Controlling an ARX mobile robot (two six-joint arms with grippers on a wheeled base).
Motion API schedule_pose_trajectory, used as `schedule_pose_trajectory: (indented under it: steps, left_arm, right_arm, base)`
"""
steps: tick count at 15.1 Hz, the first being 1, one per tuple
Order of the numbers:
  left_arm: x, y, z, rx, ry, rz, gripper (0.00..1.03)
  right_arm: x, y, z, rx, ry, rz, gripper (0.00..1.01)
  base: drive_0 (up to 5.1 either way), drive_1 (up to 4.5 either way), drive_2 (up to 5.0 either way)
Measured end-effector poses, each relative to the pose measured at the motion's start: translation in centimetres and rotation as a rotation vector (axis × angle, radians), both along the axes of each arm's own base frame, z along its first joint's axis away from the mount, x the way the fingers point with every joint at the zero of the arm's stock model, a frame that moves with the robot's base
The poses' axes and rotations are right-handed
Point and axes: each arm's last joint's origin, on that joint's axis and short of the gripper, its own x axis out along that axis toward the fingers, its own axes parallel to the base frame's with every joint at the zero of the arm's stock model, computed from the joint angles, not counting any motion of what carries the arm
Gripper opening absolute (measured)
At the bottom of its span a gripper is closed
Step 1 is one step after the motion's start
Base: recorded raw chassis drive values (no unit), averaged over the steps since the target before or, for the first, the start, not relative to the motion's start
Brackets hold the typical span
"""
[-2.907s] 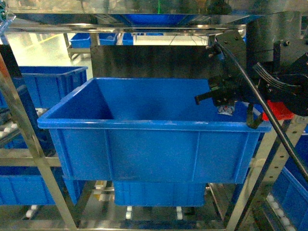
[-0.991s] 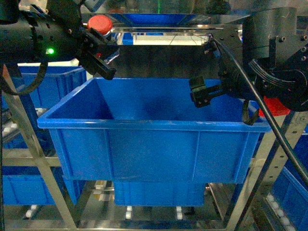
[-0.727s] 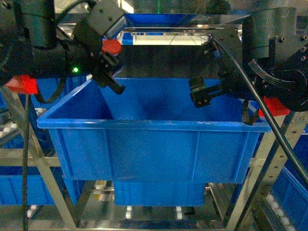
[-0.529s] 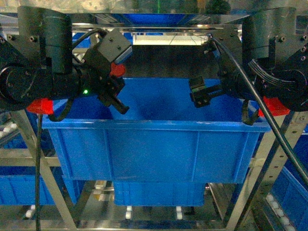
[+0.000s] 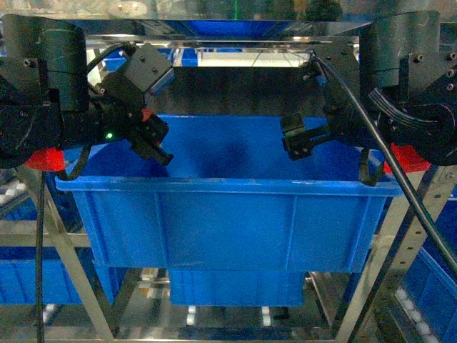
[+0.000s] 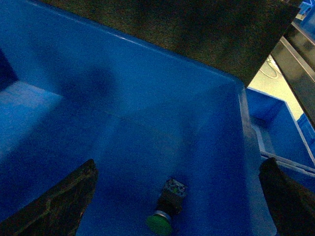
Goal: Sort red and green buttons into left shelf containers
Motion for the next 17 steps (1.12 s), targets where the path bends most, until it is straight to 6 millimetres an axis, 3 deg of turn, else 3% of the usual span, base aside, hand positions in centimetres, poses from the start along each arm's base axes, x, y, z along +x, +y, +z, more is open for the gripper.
schedule_pose_trajectory:
  steps: [3,6,10,11,13,14,15,17]
  left_arm:
    - [0.0,-0.2,0.0,0.000,-0.002,-0.005,0.77]
    - [0.0,-0.3,0.0,-0.001,-0.003,-0.008,0.98]
    - [-0.1,-0.3,0.2,-0.026,-0.043,0.023,0.96]
    - [-1.3,-0.1,0.2,-0.141,-0.160,0.156,0.85]
    - [-6.1,2.0,0.5,-0.431,-0.219,0.291,0.62]
    - [-8.3,3.0,1.8,-0.532,-0.254,0.314,0.49]
    - [-10.3,3.7,2.9,-0.586,-0.278,0.317,0.37]
    - [-14.4,4.1,2.4,-0.606,-0.220,0.310,0.11]
  right_arm:
    - [0.0,0.0,0.0,0.000,0.000,0.001,0.98]
    - [0.0,0.0,0.0,0.000,0.000,0.000,0.98]
    - [0.1,0.0,0.1,0.027,-0.067,-0.031,0.95]
    - [-0.9,-0.6,0.3,0.103,-0.212,-0.118,0.85]
    - [-5.9,-3.8,0.7,0.196,-0.325,-0.174,0.61]
    - [-8.1,-5.5,1.8,0.220,-0.372,-0.188,0.48]
    - [-10.4,-6.8,2.8,0.233,-0.401,-0.199,0.36]
    - [-14.8,-8.0,2.3,0.228,-0.355,-0.179,0.10]
  base:
    - [0.0,0.00,0.0]
    - [0.0,0.00,0.0]
    - [0.0,0.00,0.0]
    - [0.0,0.00,0.0]
    - [0.0,0.00,0.0]
    - [0.0,0.00,0.0]
    - [0.0,0.00,0.0]
    - [0.0,0.00,0.0]
